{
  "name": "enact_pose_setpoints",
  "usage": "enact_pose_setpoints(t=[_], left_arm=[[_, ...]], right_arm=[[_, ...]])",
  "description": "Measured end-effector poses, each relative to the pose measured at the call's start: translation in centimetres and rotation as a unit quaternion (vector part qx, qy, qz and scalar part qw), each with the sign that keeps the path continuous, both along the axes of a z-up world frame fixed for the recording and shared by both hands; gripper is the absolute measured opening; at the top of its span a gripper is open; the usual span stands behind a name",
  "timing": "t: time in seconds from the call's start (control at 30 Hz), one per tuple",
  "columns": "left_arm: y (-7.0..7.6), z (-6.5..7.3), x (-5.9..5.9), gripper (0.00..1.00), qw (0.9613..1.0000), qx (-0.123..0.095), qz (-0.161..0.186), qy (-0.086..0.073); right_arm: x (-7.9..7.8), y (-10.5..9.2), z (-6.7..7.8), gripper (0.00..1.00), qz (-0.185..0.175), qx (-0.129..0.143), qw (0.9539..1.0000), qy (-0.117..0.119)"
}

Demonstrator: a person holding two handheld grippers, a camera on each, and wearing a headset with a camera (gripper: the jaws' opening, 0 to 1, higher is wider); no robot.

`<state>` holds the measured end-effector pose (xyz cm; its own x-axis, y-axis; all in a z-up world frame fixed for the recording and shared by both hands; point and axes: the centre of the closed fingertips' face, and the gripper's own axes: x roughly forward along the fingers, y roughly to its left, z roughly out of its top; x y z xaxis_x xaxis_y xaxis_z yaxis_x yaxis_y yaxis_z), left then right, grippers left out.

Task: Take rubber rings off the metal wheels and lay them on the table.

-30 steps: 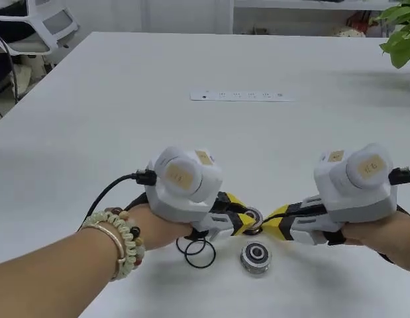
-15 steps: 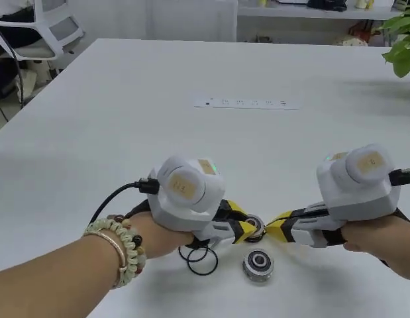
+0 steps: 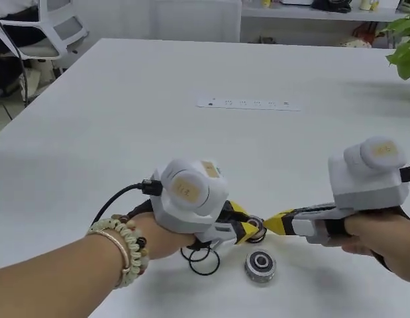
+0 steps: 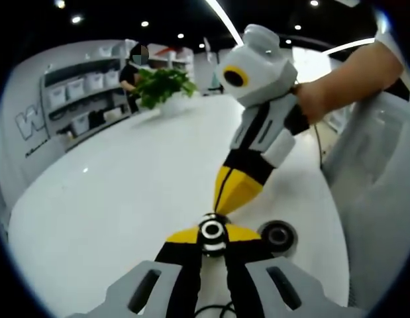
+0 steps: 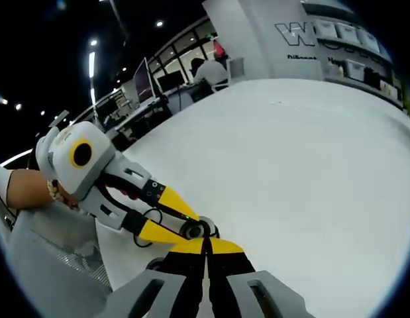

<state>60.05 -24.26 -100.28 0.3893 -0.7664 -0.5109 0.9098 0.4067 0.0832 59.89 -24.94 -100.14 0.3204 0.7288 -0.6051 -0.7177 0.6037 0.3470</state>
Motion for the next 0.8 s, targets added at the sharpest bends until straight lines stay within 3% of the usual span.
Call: enact_pose_setpoints(t=[0.47, 0.5, 0.57, 0.6, 0.67, 0.77, 0.8], left_arm=[[0.0, 0.0, 0.0, 0.13, 1.0, -0.002, -0.002, -0.001], [0.0, 0.0, 0.0, 0.13, 1.0, -0.002, -0.002, -0.001], [0.0, 0.0, 0.0, 0.13, 1.0, -0.002, -0.002, 0.0], [0.0, 0.0, 0.0, 0.13, 1.0, -0.002, -0.001, 0.0], [0.0, 0.0, 0.0, 0.13, 1.0, -0.003, -0.001, -0.001], [0.0, 0.0, 0.0, 0.13, 1.0, -0.003, 0.0, 0.0], [0.0, 0.0, 0.0, 0.13, 1.0, -0.003, 0.0, 0.001]], right_arm=[[-0.4, 0.8, 0.6, 0.0, 0.014, 0.006, 0.9998, -0.009], [-0.6, 1.0, 0.7, 0.0, 0.021, 0.012, 0.9997, -0.01], [-0.5, 2.1, 2.2, 0.0, 0.023, 0.049, 0.9983, -0.023], [-0.4, 2.1, 2.2, 0.0, 0.024, 0.034, 0.9987, -0.028], [-0.3, 1.8, 1.4, 0.0, 0.055, -0.025, 0.9957, -0.071], [-0.5, 1.9, 0.7, 0.0, 0.051, -0.015, 0.9974, -0.05], [-0.2, 1.6, 0.7, 0.0, 0.048, -0.021, 0.9971, -0.054]])
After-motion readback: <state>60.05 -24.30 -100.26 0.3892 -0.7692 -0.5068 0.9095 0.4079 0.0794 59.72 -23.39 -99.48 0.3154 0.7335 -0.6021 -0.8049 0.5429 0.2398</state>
